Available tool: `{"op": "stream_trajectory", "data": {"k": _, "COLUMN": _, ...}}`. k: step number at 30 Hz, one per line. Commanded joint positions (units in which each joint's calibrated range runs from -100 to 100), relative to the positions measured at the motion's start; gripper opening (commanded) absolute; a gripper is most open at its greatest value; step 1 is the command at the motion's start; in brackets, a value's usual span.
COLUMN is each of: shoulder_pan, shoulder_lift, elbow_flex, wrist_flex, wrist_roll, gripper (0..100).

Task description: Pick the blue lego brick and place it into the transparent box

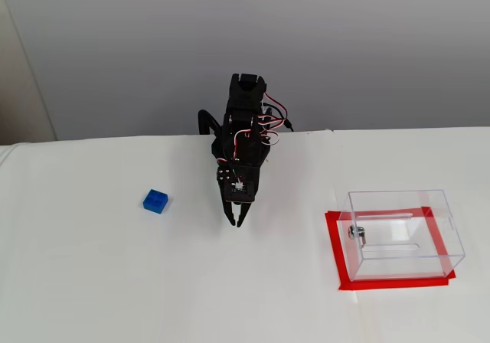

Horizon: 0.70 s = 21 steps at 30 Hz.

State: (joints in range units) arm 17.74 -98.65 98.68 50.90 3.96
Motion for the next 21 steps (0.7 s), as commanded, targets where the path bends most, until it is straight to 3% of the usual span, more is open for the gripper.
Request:
{"op": "stream_trajectory", "data": {"k": 1, "shoulder_pan": 0.49, "shoulder_lift": -1.1, "elbow_flex": 0.6, "wrist_flex": 0.19, "wrist_roll": 0.27, "gripper": 2}}
{"op": "stream_trajectory", "data": {"k": 21, "shoulder_pan": 0.12, "shoulder_lift": -0.84, "elbow_flex": 0.69, "wrist_flex": -3.12, "wrist_roll": 0.27, "gripper": 2}}
